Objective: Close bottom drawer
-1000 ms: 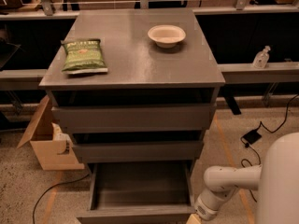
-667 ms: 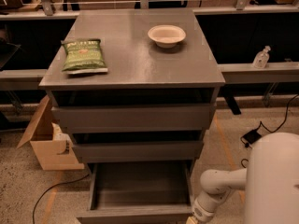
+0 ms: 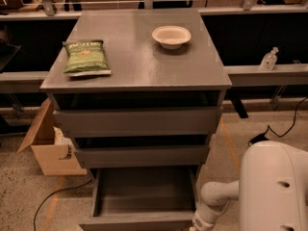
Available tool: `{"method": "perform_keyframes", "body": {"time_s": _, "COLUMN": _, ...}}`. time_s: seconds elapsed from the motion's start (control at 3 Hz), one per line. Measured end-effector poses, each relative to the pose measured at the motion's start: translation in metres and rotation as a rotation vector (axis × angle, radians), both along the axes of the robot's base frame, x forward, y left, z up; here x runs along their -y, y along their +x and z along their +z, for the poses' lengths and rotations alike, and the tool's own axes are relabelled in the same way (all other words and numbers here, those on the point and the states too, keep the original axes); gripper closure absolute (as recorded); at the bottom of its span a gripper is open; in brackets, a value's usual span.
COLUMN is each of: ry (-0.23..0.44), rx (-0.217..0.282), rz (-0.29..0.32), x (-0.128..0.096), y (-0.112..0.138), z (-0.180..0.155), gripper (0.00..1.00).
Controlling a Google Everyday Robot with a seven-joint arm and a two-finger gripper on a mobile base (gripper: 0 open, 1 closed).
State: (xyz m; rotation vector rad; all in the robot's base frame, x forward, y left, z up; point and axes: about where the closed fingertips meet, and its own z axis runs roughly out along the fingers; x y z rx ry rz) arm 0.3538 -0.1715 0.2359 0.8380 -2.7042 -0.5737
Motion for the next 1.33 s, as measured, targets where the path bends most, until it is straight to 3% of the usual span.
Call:
{"method": "perform_keyframes", "body": {"time_s": 0.33, "ry": -0.005, "rx": 0.034, "rz": -0.014, "x": -0.004, "y": 0.008, "z": -0.028, "gripper": 1.00}}
{"method": "perform_keyframes", "body": {"time_s": 0.67, "ry": 0.024, "rx": 0.112, "rz": -0.058, "x": -0.010, "y": 0.026, "z": -0.055, "gripper": 1.00}}
{"method": "perform_keyframes", "body": {"time_s": 1.33, "ry": 0.057, "rx": 0.218, "rz": -0.117, "x": -0.014, "y": 0.058, "z": -0.069, "gripper": 1.00}}
